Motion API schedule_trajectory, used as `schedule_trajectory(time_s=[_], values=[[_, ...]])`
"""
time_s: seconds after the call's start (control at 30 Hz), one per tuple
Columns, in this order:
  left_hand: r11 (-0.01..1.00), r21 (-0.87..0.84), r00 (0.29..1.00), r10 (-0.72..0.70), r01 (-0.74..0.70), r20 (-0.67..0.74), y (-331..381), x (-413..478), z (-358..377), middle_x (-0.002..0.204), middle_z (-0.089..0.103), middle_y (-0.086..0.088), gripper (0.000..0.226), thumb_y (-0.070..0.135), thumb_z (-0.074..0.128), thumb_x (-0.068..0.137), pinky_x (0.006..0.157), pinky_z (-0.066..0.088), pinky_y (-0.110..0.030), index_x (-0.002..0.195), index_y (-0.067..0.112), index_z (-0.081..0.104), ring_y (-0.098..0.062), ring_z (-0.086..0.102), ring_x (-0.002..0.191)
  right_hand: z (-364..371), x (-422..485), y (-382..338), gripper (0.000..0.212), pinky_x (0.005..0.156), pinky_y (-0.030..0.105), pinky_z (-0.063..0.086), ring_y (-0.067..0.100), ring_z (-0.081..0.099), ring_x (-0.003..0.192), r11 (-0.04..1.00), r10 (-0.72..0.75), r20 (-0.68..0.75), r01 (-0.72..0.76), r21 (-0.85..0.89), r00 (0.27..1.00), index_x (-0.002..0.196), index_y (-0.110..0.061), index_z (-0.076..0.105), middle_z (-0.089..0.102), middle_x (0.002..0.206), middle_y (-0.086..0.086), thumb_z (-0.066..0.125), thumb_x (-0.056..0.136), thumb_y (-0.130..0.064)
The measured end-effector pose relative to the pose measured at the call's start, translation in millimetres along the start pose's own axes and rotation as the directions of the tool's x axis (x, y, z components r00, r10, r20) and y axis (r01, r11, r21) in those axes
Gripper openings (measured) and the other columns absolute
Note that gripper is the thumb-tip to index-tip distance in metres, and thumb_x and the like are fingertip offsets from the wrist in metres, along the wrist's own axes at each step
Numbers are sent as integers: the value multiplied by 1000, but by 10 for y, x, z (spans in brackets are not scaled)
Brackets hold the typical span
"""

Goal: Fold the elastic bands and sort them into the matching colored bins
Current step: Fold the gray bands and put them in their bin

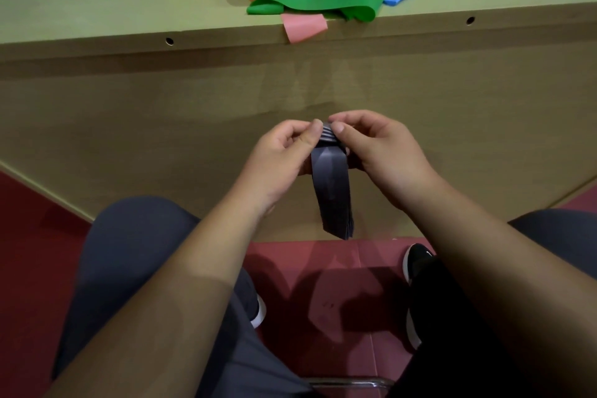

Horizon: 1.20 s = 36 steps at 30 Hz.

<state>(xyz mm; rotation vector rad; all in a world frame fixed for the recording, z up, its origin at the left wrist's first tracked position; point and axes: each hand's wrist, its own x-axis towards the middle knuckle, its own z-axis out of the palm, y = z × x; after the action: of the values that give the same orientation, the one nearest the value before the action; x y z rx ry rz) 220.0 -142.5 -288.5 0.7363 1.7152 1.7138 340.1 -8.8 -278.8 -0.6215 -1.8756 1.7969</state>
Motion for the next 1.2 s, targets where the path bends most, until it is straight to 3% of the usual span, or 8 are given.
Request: schedule_trajectory(time_s=[0.07,0.2,0.33,0.43,0.53,0.67,1.03,1.2], values=[[999,41,999,-36,35,27,-2,1,2,112,74,-28,47,56,68,98,96,58,-56,112,12,74,-41,73,102,5,0,-10,17,78,40,58,16,67,77,1000,-8,3,8,-12,1000,120,-15,74,76,83,2,70,103,-16],[999,40,1000,-18,18,5,1,15,7,94,78,-6,24,30,65,105,76,57,-29,111,8,72,-16,73,87,-12,5,-16,24,81,37,59,16,70,83,1000,3,12,-3,-10,1000,126,-11,69,79,96,11,71,102,-9],[1000,-11,999,-27,27,20,20,20,-18,93,79,2,10,18,65,105,71,56,-22,111,15,72,-9,73,85,-24,23,-22,32,89,39,59,17,66,85,999,29,35,-28,-19,999,133,-7,65,77,102,14,71,102,-10],[999,-50,1000,-22,22,-2,23,10,-25,98,78,-2,11,12,66,104,72,57,-23,114,12,70,-12,73,87,-58,28,-31,32,102,47,59,19,66,89,997,60,111,-53,-64,992,133,-8,67,77,105,13,71,103,-20],[997,-74,1000,-6,6,2,14,17,-37,99,77,-6,15,6,66,102,73,58,-25,116,11,70,-15,74,88,-100,12,-63,23,96,44,63,21,68,94,994,43,191,-22,-110,981,125,-10,73,76,116,22,67,106,-22],[995,-97,1000,-4,6,20,39,21,-48,101,77,-7,18,4,68,100,78,59,-29,116,12,71,-18,75,92,-109,14,-75,20,84,36,63,14,71,88,996,9,180,7,-90,984,125,-7,71,77,103,11,64,107,-12],[990,-125,997,-67,72,48,102,-8,-132,116,79,-14,43,-9,71,92,85,61,-27,132,1,65,-22,76,106,-102,30,-53,28,81,26,59,13,67,86,994,-51,159,66,-91,986,118,-15,71,74,104,9,75,95,1],[983,-104,985,-144,153,91,54,3,-179,118,78,-13,42,-7,73,91,97,57,-30,131,2,67,-23,74,115,-106,25,-38,36,86,34,55,13,67,89,982,-99,165,123,-142,981,103,-27,70,72,114,16,78,87,4]])
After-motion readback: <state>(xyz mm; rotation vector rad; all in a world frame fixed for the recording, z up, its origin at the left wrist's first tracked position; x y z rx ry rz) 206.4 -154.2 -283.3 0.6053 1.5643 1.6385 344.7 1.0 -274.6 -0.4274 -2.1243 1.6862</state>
